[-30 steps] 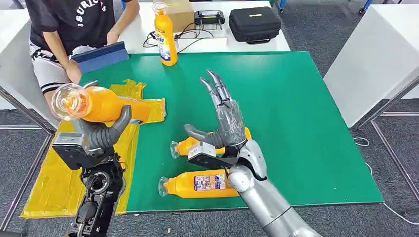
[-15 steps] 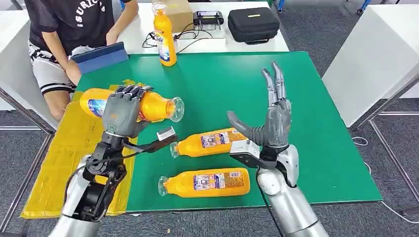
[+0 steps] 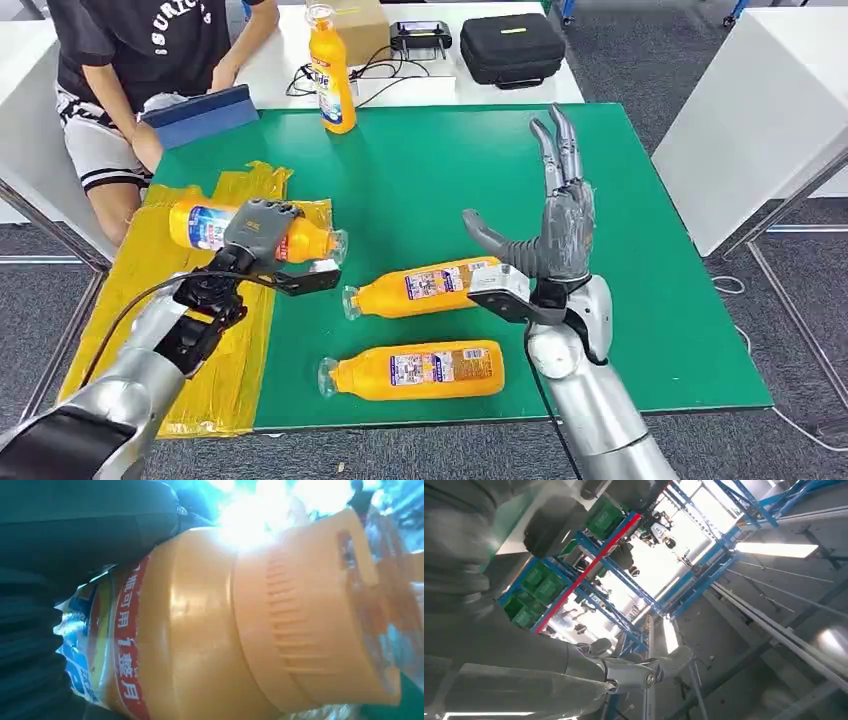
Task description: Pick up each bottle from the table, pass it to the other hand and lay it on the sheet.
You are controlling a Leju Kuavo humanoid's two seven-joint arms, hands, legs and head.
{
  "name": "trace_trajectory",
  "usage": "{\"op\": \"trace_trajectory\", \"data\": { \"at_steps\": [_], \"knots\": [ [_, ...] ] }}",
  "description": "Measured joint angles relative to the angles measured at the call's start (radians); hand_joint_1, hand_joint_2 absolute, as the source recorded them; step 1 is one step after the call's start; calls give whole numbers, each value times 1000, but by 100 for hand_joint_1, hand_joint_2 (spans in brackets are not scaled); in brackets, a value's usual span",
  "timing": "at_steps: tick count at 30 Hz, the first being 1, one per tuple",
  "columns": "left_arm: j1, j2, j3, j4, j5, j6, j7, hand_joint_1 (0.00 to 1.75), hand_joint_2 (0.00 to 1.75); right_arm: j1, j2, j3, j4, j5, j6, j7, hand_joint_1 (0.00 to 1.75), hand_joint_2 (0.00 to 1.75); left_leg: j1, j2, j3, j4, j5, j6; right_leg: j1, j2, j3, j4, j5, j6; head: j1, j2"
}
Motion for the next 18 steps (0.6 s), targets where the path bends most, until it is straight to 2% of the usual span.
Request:
{"op": "trace_trajectory", "data": {
  "at_steps": [2, 3, 4, 8, 9, 14, 17, 18],
  "knots": [
    [-16, 0, -15, 53, 0, -13, 37, 171, 175, -1, 3, 0, 0, 8, 8, 7, 0, 175, 0, 0, 0, 0, 0, 0, 0, 0, 0, 0, 0, 0, 0, 0],
    [-22, 0, -19, 76, 0, -16, 50, 21, 175, -2, 6, 1, 0, 11, 10, 9, 0, 175, 0, 0, 0, 0, 0, 0, 0, 0, 0, 0, 0, 0, 0, 0],
    [-26, 0, -21, 97, 0, -20, 64, 3, 175, -3, 8, 1, 0, 15, 13, 13, 0, 175, 0, 0, 0, 0, 0, 0, 0, 0, 0, 0, 0, 0, 0, 0],
    [-37, 0, -34, 165, 0, -42, 159, 0, 175, -4, 15, 2, 0, 32, 26, 23, 0, 175, 0, 0, 0, 0, 0, 0, 0, 0, 0, 0, 0, 0, 0, 0],
    [-37, 0, -34, 174, 0, -41, 164, 0, 0, -4, 16, 2, 0, 33, 26, 24, 0, 175, 0, 0, 0, 0, 0, 0, 0, 0, 0, 0, 0, 0, 0, 0],
    [-39, -1, -34, 207, 1, -53, 139, 0, 0, -4, 17, 3, 1, 49, 37, 32, 0, 175, 0, 0, 0, 0, 0, 0, 0, 0, 0, 0, 0, 0, 0, 0],
    [-38, -10, -19, 213, 49, -10, 46, 0, 0, -4, 16, 3, 6, 64, 48, 43, 0, 175, 0, -1, 0, 0, 0, 0, 0, 0, 0, 0, 0, 0, -1, 0],
    [-37, -17, -2, 212, 96, 31, -31, 0, 0, -4, 16, 3, 8, 72, 56, 50, 0, 175, 0, -1, 0, 0, 0, 0, 0, 0, 0, 0, 0, 0, 0, 0]
  ]
}}
